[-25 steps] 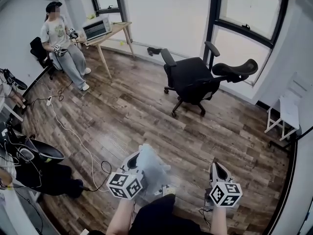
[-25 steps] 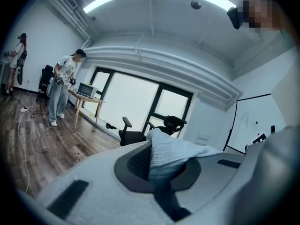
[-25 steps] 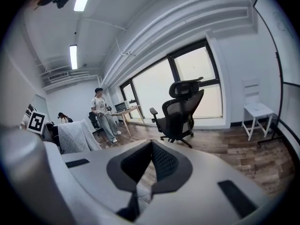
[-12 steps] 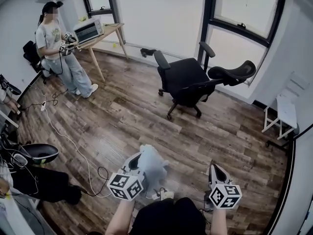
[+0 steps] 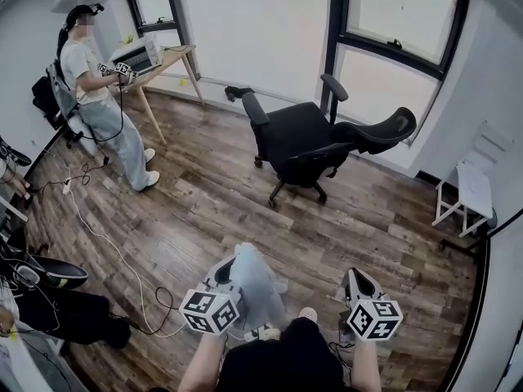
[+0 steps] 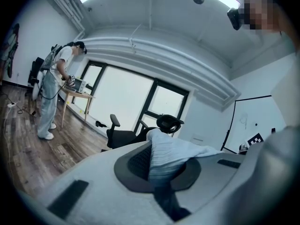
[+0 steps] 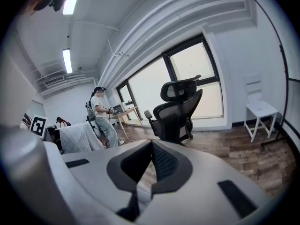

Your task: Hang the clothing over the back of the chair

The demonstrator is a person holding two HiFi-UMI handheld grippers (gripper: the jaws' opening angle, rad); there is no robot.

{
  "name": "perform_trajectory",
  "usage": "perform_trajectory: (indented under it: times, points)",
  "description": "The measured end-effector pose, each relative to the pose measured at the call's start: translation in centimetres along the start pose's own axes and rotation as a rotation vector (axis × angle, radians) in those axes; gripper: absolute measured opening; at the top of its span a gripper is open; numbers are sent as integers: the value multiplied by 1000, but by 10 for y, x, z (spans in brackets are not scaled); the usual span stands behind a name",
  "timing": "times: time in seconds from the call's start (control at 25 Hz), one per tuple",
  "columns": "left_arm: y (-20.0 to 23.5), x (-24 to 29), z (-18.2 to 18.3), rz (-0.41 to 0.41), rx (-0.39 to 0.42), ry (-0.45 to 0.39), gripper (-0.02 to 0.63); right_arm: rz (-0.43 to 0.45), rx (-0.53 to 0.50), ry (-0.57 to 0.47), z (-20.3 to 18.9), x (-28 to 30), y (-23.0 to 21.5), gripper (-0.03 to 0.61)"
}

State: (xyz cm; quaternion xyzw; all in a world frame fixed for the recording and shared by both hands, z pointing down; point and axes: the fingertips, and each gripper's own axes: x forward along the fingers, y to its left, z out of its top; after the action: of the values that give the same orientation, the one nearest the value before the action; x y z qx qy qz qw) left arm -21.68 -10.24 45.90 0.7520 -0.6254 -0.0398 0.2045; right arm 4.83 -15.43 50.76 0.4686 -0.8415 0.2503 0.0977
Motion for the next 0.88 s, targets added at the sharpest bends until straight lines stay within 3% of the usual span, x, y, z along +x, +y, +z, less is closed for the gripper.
perform_trajectory:
  times: [0.4,0.88]
  points:
    - [-16,69,10,23,-7,-23,11,0,-17,-1,42,37,-60,0]
    - [-29,121,11,92,-5,-59,11,63,-34,16,66,75,-110,0]
